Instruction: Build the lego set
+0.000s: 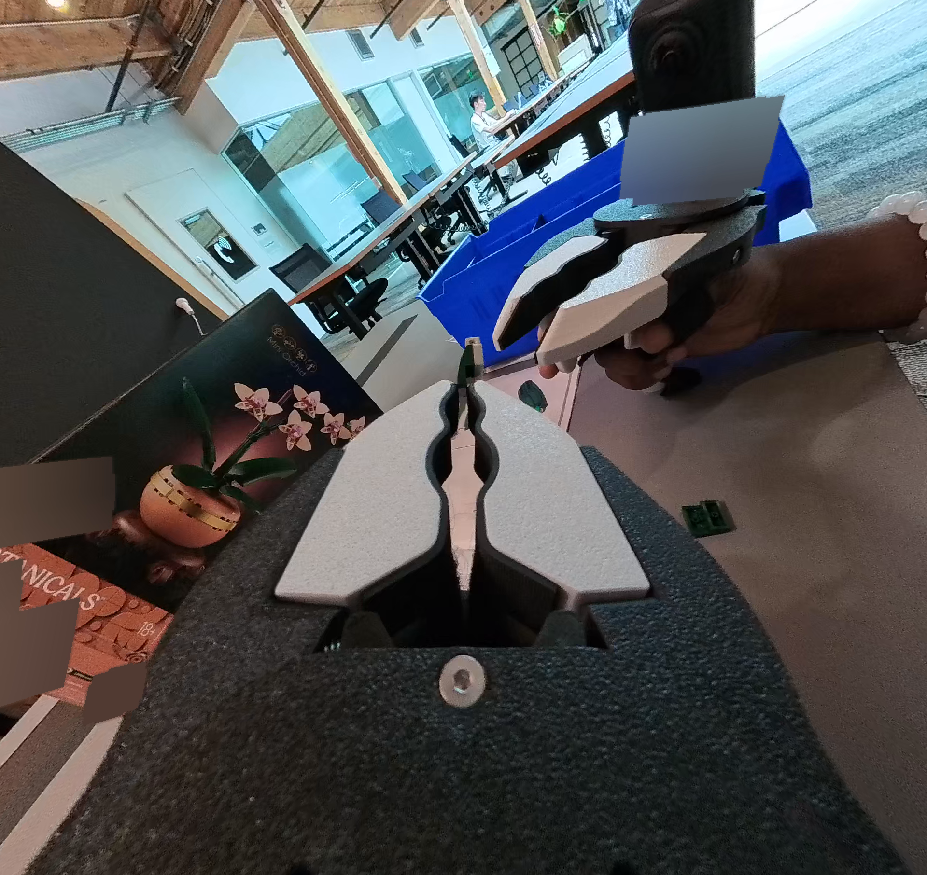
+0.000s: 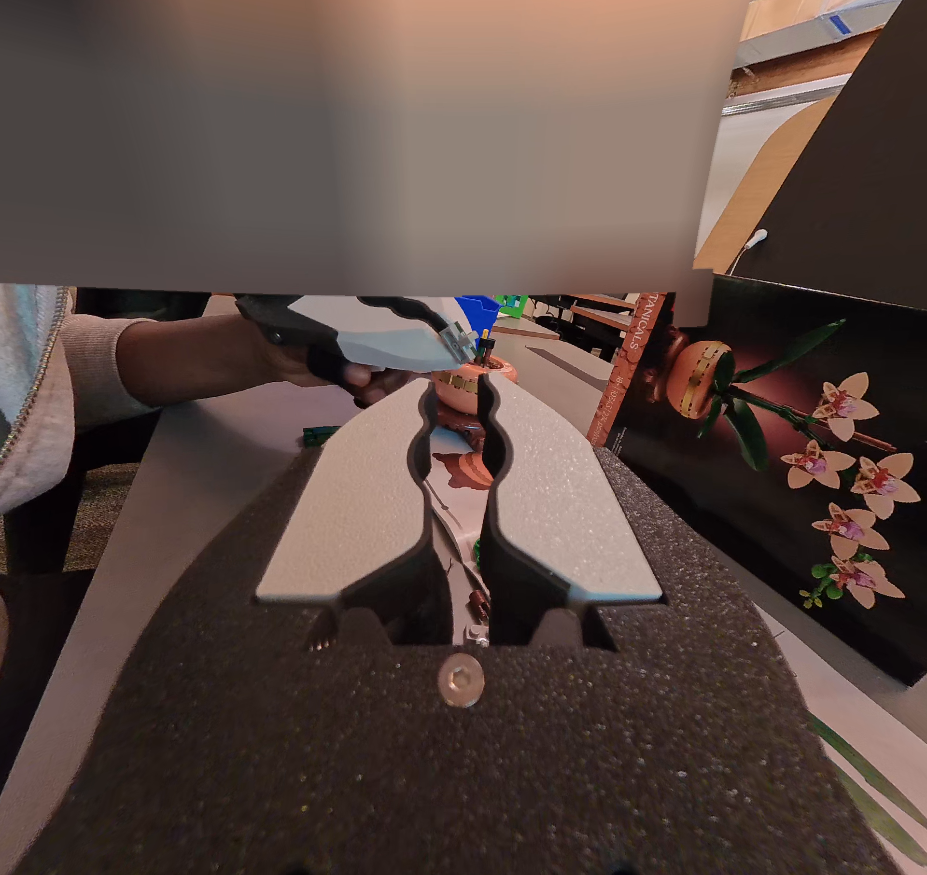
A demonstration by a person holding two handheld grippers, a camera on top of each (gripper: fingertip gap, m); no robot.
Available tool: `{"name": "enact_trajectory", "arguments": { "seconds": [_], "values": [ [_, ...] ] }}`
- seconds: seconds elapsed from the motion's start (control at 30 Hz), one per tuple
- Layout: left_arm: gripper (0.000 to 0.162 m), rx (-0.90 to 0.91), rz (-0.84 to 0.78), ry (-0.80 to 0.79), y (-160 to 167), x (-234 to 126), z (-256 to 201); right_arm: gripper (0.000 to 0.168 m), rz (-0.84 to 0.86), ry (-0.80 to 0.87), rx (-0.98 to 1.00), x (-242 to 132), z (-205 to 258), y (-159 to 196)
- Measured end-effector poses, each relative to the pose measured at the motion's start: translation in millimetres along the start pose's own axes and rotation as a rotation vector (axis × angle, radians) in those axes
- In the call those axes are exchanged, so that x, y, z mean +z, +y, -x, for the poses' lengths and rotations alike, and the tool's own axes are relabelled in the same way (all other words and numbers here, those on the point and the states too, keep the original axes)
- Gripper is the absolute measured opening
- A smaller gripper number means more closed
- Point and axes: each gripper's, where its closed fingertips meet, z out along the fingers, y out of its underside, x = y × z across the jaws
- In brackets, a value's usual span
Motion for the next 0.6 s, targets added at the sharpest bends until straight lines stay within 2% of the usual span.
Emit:
{"name": "enact_trajectory", "arguments": {
  "seconds": [0.33,0.47,0.6],
  "values": [
    [0.002,-0.009,-0.006,0.018,-1,0,-3,0.015,0.002,0.006,-0.007,0,-1,0],
    [0.002,-0.097,-0.073,0.165,-11,-2,-22,0.016,-0.049,-0.019,-0.021,-2,4,-8],
    [0.002,-0.207,-0.159,0.242,-24,-8,-28,0.016,-0.101,-0.061,-0.045,0,14,-17]
  ]
}}
